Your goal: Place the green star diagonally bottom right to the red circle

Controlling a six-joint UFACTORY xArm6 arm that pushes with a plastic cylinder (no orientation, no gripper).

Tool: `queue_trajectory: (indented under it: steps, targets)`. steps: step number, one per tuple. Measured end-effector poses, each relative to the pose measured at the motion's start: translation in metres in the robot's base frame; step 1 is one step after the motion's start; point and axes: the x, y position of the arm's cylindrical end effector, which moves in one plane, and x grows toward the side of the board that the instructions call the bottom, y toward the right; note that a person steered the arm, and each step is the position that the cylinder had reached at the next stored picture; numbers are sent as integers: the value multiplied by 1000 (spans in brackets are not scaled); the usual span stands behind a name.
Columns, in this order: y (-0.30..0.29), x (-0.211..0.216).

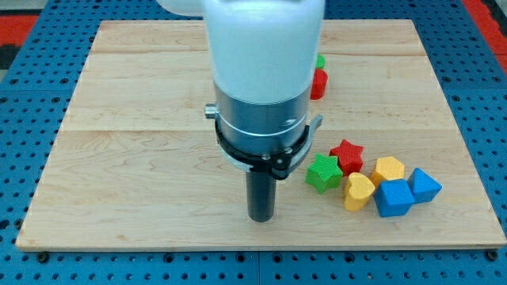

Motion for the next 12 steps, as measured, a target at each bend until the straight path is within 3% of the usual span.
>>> queue_trajectory:
  steps: [3,5,8,11,12]
  targets:
    - [52,-1]
    - [61,-32]
    - [142,-73]
    - [173,-146]
    - [197,-146]
